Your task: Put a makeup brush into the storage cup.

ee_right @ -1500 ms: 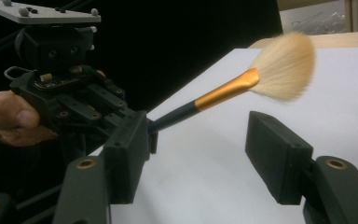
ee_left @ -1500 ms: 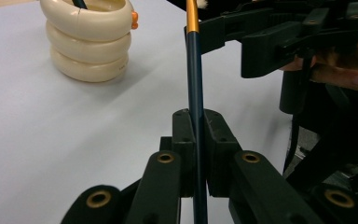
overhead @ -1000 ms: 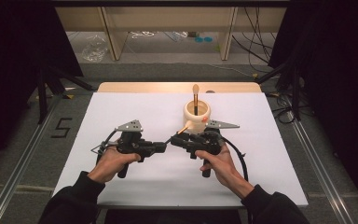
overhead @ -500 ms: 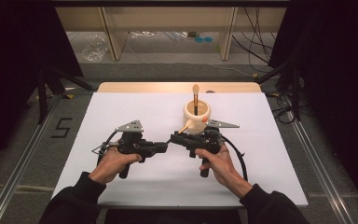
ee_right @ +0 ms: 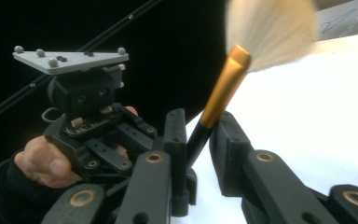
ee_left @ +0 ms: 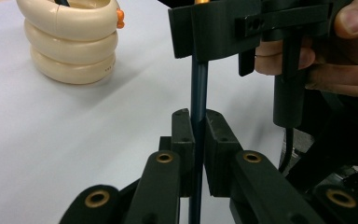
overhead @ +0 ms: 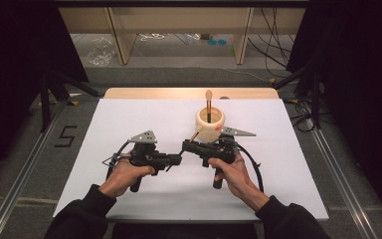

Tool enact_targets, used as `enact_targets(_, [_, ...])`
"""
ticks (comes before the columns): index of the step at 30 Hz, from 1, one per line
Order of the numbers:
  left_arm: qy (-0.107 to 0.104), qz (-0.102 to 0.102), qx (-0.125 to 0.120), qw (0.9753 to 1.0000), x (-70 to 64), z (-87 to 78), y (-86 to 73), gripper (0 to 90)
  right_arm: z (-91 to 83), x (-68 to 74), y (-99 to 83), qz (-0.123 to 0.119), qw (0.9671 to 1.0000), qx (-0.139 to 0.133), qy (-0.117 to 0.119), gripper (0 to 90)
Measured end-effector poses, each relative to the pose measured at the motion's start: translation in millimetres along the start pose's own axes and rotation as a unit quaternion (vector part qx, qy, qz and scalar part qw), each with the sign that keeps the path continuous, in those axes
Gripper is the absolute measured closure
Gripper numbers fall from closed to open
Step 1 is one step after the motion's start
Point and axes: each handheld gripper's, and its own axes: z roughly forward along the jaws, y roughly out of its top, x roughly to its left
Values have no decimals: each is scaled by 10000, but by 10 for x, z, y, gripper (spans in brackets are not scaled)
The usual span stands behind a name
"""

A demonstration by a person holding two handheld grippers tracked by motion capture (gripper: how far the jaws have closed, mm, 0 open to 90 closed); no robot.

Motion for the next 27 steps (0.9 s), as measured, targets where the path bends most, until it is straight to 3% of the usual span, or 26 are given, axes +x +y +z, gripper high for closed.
enact_targets(2, [73,10,23,10000,-6,9,-3,828,3,11,0,2,10000,12,32,793])
enact_targets(10, [14,37,57,10000,-5,51,-26,815,30,52,5,-231,9996,36,166,830])
enact_targets(27, [-46,63,79,9999,-31,101,-48,822,53,113,14,-504,9985,147,123,833])
